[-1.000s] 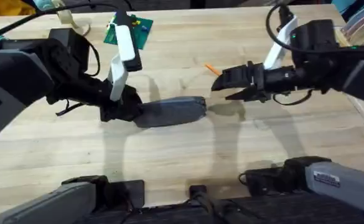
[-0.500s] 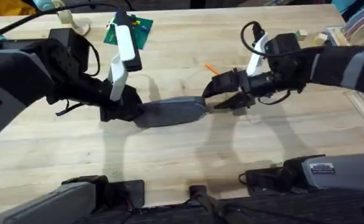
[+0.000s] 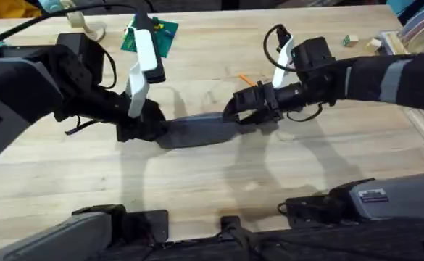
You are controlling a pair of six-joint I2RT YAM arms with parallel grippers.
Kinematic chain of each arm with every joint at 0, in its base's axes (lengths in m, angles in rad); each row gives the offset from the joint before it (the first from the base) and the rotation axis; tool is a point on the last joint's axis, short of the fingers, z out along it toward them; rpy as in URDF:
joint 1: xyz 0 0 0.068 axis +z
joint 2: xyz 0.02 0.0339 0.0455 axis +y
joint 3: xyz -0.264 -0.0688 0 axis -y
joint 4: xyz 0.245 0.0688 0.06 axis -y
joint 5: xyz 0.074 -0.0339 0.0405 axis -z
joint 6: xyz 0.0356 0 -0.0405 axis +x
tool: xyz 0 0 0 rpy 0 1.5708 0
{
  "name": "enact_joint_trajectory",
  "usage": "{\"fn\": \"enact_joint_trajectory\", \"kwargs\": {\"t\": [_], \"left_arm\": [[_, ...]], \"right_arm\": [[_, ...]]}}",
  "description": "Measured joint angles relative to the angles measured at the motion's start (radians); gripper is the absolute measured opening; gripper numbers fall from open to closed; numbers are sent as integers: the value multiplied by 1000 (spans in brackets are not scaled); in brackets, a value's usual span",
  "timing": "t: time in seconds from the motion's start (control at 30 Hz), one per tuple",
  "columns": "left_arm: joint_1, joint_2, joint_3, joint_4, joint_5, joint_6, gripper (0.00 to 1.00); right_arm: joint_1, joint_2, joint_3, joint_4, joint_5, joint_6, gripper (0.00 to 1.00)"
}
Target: Unzip the bag, pick up the pens from the table one at a time and place them inside, then zip the bag closed.
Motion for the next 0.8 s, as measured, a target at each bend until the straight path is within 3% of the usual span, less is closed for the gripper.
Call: {"fn": "enact_joint_trajectory", "kwargs": {"t": [0.17, 0.3, 0.8], "left_arm": [[0, 0, 0, 0, 0, 0, 43], [0, 0, 0, -2, 0, 0, 43], [0, 0, 0, -2, 0, 0, 43]], "right_arm": [[1, 0, 2, 36, -68, 37, 995], [1, 0, 2, 32, -106, 50, 818], [1, 0, 2, 29, -165, 60, 594]]}}
